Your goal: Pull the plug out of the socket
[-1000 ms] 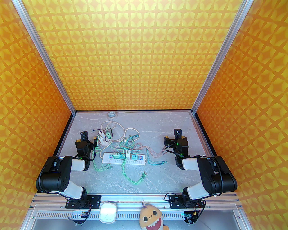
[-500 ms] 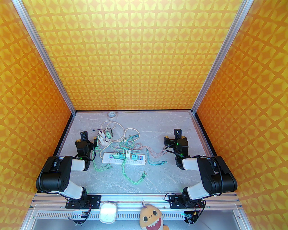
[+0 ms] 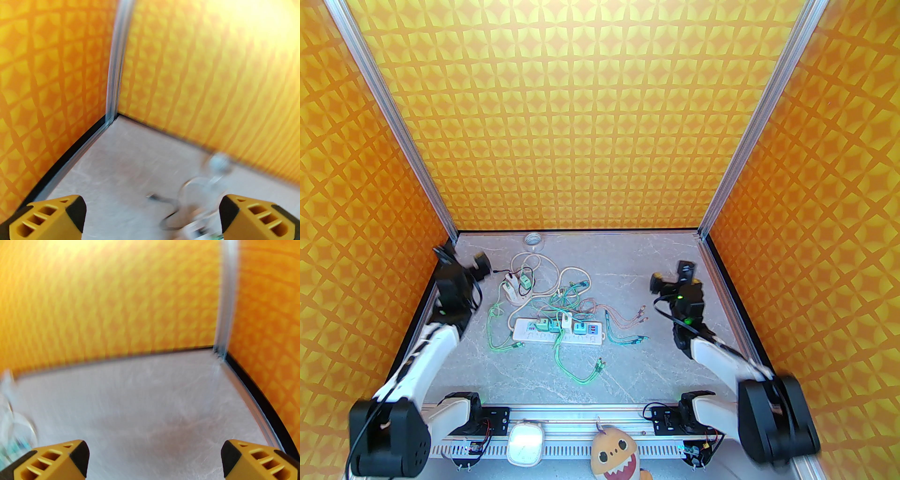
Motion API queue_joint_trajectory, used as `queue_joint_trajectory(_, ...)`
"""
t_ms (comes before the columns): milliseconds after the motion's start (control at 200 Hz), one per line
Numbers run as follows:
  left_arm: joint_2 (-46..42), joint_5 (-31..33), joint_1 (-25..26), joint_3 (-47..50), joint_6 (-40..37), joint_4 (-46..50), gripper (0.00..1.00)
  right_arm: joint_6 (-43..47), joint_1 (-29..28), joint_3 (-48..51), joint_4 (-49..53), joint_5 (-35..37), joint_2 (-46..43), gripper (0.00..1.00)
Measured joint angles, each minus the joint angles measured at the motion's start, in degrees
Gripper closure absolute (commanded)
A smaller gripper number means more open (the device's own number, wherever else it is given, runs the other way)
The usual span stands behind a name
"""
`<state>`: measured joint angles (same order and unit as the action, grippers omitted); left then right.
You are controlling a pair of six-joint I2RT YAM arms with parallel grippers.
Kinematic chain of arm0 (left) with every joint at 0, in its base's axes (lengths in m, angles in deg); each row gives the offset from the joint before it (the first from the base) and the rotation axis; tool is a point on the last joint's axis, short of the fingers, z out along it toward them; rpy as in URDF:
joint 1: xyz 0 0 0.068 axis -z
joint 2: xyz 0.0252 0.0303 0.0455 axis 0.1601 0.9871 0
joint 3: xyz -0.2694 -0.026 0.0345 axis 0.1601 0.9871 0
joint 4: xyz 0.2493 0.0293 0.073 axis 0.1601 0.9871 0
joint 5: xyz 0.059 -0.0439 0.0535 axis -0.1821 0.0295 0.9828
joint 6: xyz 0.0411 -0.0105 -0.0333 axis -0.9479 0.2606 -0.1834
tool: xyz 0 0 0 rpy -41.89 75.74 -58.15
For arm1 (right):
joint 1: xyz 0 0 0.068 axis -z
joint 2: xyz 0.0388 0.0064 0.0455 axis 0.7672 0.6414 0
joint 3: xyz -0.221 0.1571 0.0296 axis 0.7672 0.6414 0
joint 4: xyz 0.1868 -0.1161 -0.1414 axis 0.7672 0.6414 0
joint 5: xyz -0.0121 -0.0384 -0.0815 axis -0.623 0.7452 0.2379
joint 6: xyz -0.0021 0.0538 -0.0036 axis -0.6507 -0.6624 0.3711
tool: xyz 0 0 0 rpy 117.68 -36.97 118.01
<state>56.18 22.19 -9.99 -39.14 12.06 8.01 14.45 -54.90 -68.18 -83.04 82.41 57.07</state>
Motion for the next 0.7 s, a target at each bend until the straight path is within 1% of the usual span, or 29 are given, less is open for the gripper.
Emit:
queue_joint_trajectory(60, -1.8, -1.2, 0.0, -2.4, 4.2, 6.2, 0.01, -6.7, 0.0, -1.6, 3.9, 1.0, -3.8, 0.02)
queue_joint_trajectory(100, -3.2, -2.1, 0.0, -2.4, 6.4, 9.5, 0.01, -9.5, 0.0, -2.2, 5.3, 0.7, -5.3, 0.01)
queue_joint_trajectory(205, -7.5, -4.3, 1.5, 1.4, 11.0, 15.6, 0.01, -13.7, 0.0, -3.3, 7.9, -4.4, -6.9, 0.02)
queue_joint_trajectory(310, -12.7, -5.8, 6.1, 7.1, 14.6, 19.7, 0.01, -15.5, 0.0, -4.5, 10.6, -12.2, -6.4, 0.02)
queue_joint_trajectory(390, -17.2, -6.4, 10.6, 11.2, 17.6, 21.4, 0.00, -15.6, -1.3, -5.8, 13.1, -17.0, -5.8, 0.02)
queue_joint_trajectory(435, -19.3, -6.6, 13.3, 13.2, 19.3, 22.1, 0.05, -15.2, -3.0, -6.5, 14.8, -18.8, -5.7, 0.02)
queue_joint_trajectory(460, -20.4, -6.6, 14.8, 14.2, 20.3, 22.3, 0.10, -14.6, -4.2, -6.9, 15.7, -19.6, -5.7, 0.02)
queue_joint_trajectory(520, -22.2, -6.6, 17.7, 16.1, 23.0, 22.9, 0.16, -13.5, -7.1, -7.8, 17.6, -21.1, -5.7, 0.01)
queue_joint_trajectory(530, -22.6, -6.6, 18.8, 16.5, 23.1, 23.0, 0.17, -13.3, -7.8, -7.9, 18.0, -21.3, -5.6, 0.02)
queue_joint_trajectory(600, -23.2, -6.6, 22.9, 18.4, 26.1, 23.4, 0.23, -11.7, -11.7, -8.8, 20.1, -22.0, -5.3, 0.01)
queue_joint_trajectory(650, -23.1, -6.5, 26.2, 19.8, 29.0, 23.4, 0.31, -10.5, -14.1, -9.0, 21.4, -22.0, -5.0, 0.02)
queue_joint_trajectory(700, -22.5, -6.2, 29.2, 21.0, 30.7, 23.4, 0.35, -9.2, -16.6, -9.1, 22.9, -22.0, -4.7, 0.01)
